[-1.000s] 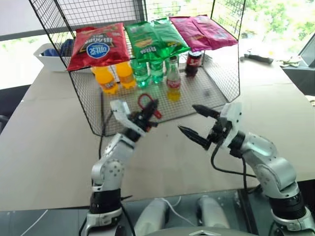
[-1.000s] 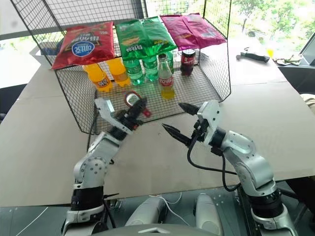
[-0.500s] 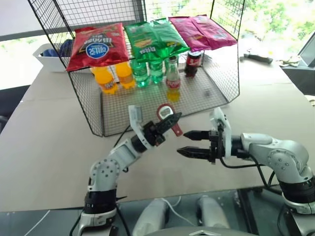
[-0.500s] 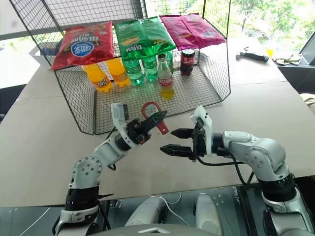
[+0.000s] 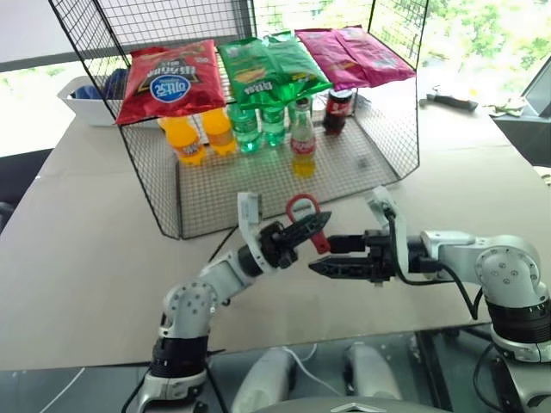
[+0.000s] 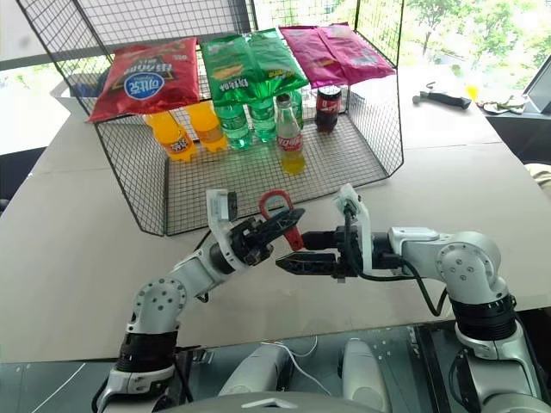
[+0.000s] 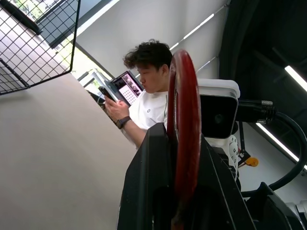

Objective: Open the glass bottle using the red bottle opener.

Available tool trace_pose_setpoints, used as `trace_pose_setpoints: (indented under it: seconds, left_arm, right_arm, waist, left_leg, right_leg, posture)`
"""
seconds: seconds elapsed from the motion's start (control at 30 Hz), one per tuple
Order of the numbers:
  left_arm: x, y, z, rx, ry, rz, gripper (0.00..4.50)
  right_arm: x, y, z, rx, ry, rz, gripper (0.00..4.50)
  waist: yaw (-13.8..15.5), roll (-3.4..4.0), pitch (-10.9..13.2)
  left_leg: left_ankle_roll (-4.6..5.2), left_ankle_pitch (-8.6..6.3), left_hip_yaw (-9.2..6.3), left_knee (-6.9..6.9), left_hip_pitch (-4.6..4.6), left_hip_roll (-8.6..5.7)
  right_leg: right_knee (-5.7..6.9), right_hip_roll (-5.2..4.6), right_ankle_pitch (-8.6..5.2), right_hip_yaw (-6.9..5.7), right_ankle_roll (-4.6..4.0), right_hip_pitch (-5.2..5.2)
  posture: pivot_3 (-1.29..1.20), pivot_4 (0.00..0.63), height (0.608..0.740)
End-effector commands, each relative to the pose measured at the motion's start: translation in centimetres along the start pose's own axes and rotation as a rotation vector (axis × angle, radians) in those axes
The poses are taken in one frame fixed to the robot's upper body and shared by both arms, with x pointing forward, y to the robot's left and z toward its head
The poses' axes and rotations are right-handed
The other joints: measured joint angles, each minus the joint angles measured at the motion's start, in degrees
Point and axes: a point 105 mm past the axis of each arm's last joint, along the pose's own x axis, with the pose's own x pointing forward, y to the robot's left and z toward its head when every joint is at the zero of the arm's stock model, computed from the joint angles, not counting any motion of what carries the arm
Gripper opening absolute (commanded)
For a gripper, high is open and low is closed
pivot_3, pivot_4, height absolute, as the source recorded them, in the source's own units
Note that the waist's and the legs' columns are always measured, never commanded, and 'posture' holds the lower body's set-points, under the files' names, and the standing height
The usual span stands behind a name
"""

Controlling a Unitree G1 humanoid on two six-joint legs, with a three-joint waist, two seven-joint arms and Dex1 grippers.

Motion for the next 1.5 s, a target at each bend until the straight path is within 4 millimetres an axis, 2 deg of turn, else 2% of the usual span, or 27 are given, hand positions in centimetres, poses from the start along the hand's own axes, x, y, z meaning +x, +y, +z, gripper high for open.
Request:
trace_pose_setpoints:
  seconds: [0.03, 0.07, 0.1, 0.17, 0.3, 0.43, 0.47, 1.03, 1.17, 1.5]
  left_arm:
    - [0.3, -0.8, -0.2, 0.027, 0.002, -0.04, 0.05]
    - [0.4, -0.8, -0.4, 0.029, 0.009, -0.042, 0.05]
    - [0.4, -0.8, -0.5, 0.031, 0.011, -0.044, 0.0]
    - [0.4, -0.9, -0.6, 0.031, 0.01, -0.045, 0.0]
    - [0.3, -0.8, -0.6, 0.023, 0.002, -0.047, 0.0]
    - [0.2, -0.9, -0.7, 0.018, 0.003, -0.051, 0.0]
    - [0.2, -0.9, -0.7, 0.017, 0.003, -0.052, 0.0]
    - [0.4, -0.8, -0.1, -0.027, -0.003, -0.079, 0.0]
    - [0.4, -0.8, -0.2, -0.027, 0.001, -0.081, 0.0]
    - [0.4, -0.9, -0.4, -0.028, -0.002, -0.083, 0.0]
  right_arm:
    - [0.3, 1.4, 1.1, -0.021, -0.023, 0.056, 4.5]
    - [0.3, 1.5, 1.1, -0.019, -0.022, 0.06, 4.5]
    - [0.4, 1.6, 1.1, -0.016, -0.017, 0.063, 4.09]
    - [0.4, 1.8, 1.1, -0.01, -0.011, 0.068, 3.79]
    - [0.4, 2.0, 0.9, -0.005, 0.017, 0.077, 2.29]
    - [0.2, 2.2, 0.4, 0.0, 0.043, 0.076, 0.36]
    - [0.2, 2.2, 0.2, -0.001, 0.055, 0.075, 0.05]
    - [0.2, 1.9, -0.8, -0.032, 0.116, 0.065, 0.05]
    - [0.4, 1.9, -0.7, -0.032, 0.1, 0.058, 1.71]
    - [0.5, 2.1, -0.7, -0.015, 0.103, 0.07, 1.71]
  waist:
    - [-0.02, 0.0, 0.0]
    - [-0.03, 0.0, 0.0]
    - [-0.02, 0.0, 0.0]
    - [0.03, 0.0, 0.0]
    - [0.05, 0.0, 0.0]
    - [0.04, 0.0, 0.0]
    - [0.02, 0.0, 0.0]
    - [0.04, 0.0, 0.0]
    - [0.02, 0.0, 0.0]
    - [0.04, 0.0, 0.0]
  left_leg:
    - [0.0, 0.0, 0.0, 0.0, 0.01, 0.01]
    - [0.0, 0.0, 0.0, 0.0, 0.0, 0.01]
    - [0.0, 0.0, 0.01, 0.0, 0.0, 0.01]
    - [0.0, 0.0, 0.01, 0.0, 0.0, 0.0]
    - [0.01, -0.01, 0.01, -0.01, -0.02, 0.0]
    - [0.02, -0.01, 0.01, -0.01, -0.02, 0.0]
    - [0.02, -0.01, 0.01, -0.01, -0.02, 0.0]
    - [0.02, -0.01, 0.02, -0.01, -0.03, 0.0]
    - [0.02, -0.01, 0.0, -0.02, -0.03, 0.02]
    - [0.02, -0.01, 0.0, -0.02, -0.03, 0.01]
  right_leg:
    - [0.0, 0.0, 0.0, 0.0, 0.0, 0.0]
    - [0.0, 0.0, 0.0, 0.0, 0.0, 0.0]
    - [0.0, 0.0, 0.0, 0.01, 0.0, 0.0]
    - [0.0, 0.0, 0.0, 0.0, 0.0, 0.0]
    - [-0.03, 0.0, 0.0, 0.0, 0.0, 0.0]
    - [-0.03, 0.0, 0.0, 0.0, 0.0, 0.0]
    - [-0.04, 0.0, 0.0, 0.0, 0.0, 0.0]
    - [-0.04, 0.0, 0.0, -0.01, 0.0, 0.0]
    - [-0.05, 0.01, 0.0, -0.02, 0.0, -0.01]
    - [-0.05, 0.0, 0.0, -0.01, 0.0, -0.01]
  posture:
    - [0.0, 0.15, 0.74]
    - [0.0, 0.15, 0.74]
    - [0.0, 0.15, 0.74]
    - [0.0, 0.15, 0.74]
    - [0.0, 0.15, 0.74]
    - [0.0, 0.15, 0.74]
    - [0.0, 0.15, 0.74]
    - [0.0, 0.15, 0.74]
    - [0.0, 0.15, 0.74]
    - [0.0, 0.15, 0.74]
